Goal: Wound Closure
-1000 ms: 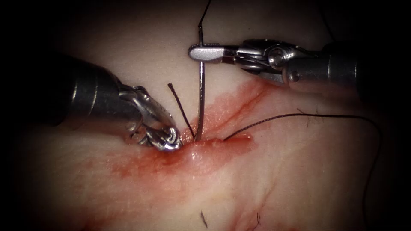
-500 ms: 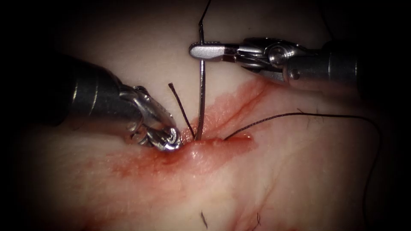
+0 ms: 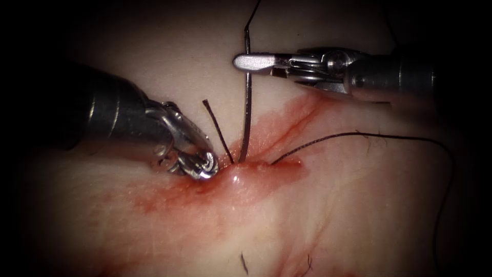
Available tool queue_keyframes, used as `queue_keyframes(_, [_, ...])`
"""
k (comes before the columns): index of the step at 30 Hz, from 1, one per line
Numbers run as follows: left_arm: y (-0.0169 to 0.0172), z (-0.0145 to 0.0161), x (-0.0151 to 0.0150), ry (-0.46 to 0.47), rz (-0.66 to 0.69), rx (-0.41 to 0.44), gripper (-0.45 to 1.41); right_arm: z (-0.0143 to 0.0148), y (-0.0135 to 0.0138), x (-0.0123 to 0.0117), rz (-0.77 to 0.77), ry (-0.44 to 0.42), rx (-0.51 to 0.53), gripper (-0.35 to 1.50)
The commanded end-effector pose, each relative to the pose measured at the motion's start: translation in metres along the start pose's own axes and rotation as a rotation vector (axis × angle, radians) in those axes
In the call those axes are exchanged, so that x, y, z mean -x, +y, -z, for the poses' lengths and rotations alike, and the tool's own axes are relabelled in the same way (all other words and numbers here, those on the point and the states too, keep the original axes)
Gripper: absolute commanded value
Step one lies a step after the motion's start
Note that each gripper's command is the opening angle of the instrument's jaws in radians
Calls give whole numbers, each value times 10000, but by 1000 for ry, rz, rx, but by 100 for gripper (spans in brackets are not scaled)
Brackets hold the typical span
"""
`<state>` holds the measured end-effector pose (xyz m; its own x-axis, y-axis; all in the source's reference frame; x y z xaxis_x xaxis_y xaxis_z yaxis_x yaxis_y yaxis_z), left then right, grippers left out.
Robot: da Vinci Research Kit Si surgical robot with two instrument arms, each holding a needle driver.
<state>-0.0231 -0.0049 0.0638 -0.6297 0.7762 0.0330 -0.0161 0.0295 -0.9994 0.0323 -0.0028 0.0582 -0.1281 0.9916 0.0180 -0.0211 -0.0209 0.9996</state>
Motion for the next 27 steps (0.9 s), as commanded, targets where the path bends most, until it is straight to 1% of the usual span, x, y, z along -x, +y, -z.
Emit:
queue_keyframes(1, [-5, -4, -4, 0, -1, 0, -45, -10, 0, -4, -7, 19, 7, -35])
queue_keyframes(5, [-5, -4, -4, 0, -1, 0, -45, -9, -2, -1, -32, 106, 58, -35])
queue_keyframes(6, [-5, -4, -4, -1, -1, 0, -45, -10, -2, 0, -37, 114, 68, -35])
queue_keyframes(9, [-5, -4, -4, -1, -1, 0, -45, -10, -3, 5, -41, 100, 87, -35])
queue_keyframes(18, [-4, -3, -4, -2, -1, 1, -45, -13, -3, 21, -115, 88, 80, -35])
queue_keyframes(27, [-4, -3, -4, -2, -1, 1, -45, -11, -3, 27, -189, 85, 85, -35])
